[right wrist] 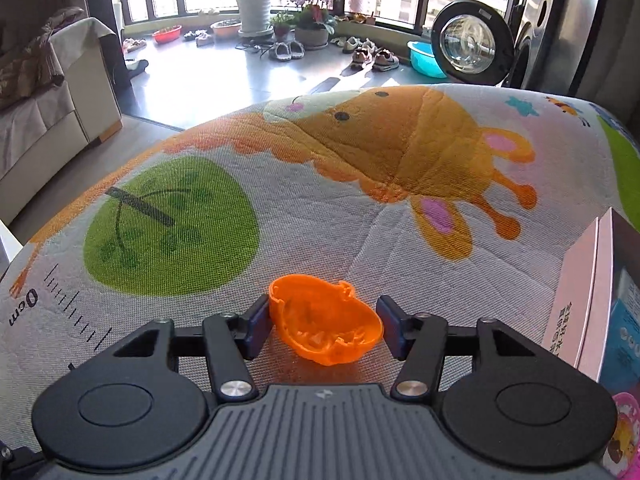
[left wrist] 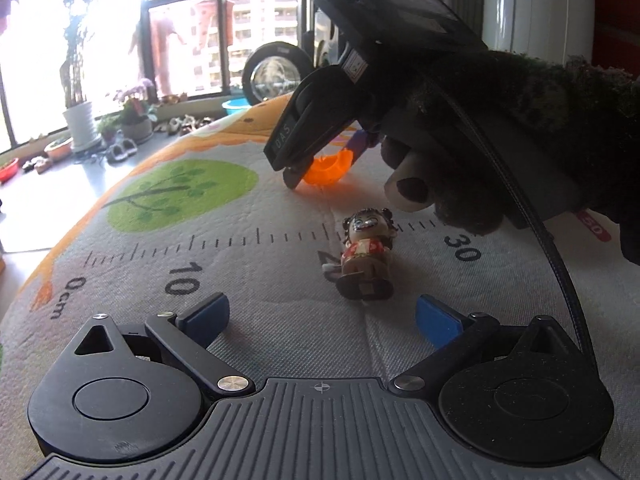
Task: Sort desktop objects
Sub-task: 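Grasp the orange shell cup with the right tool and lift it, then carry the orange cup with the right tool over the mat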
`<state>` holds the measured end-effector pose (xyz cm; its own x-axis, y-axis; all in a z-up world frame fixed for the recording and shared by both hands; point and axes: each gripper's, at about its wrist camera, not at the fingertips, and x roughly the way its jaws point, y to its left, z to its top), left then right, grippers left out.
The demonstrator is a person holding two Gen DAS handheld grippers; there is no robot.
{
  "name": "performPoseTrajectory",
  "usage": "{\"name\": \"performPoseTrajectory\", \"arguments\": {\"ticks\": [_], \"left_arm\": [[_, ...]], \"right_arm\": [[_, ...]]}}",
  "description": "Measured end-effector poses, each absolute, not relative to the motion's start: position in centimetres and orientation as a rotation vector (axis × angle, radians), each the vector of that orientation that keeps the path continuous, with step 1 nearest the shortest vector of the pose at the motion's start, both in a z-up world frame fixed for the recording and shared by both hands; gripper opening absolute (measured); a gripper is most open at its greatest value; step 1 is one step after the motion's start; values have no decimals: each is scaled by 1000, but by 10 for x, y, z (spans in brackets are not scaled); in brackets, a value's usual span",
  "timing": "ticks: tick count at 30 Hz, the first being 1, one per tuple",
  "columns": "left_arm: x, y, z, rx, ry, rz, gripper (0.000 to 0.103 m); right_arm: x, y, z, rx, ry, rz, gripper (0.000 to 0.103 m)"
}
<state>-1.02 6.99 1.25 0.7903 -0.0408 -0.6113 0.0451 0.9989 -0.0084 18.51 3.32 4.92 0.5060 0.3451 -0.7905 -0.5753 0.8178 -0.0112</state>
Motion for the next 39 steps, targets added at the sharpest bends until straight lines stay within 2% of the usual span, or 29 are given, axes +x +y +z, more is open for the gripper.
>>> {"name": "performPoseTrajectory", "arguments": {"ticks": [8, 17, 18, 21, 24, 31, 34, 39], "left_arm": [[-12, 69, 14, 5, 653, -55, 102], [-4, 45, 13, 114, 679, -83, 102], [-1, 42, 12, 112, 689, -92, 102], [8, 30, 11, 123, 702, -108, 102], [13, 19, 9, 131, 709, -126, 102], [23, 7, 9, 94, 725, -170, 102], [18, -2, 10, 69, 703, -308, 101], [12, 3, 18, 110, 660, -355, 102]], "right_arm": [[93, -58, 97, -228, 768, 646, 56], [27, -161, 62, -183, 764, 412, 58], [26, -168, 57, -166, 768, 392, 60], [21, -185, 48, -99, 762, 355, 76], [16, -192, 41, -35, 758, 343, 83], [9, -202, 31, 32, 721, 341, 90], [10, -205, 31, 59, 720, 335, 103], [12, -220, 31, 165, 712, 333, 103]]}}
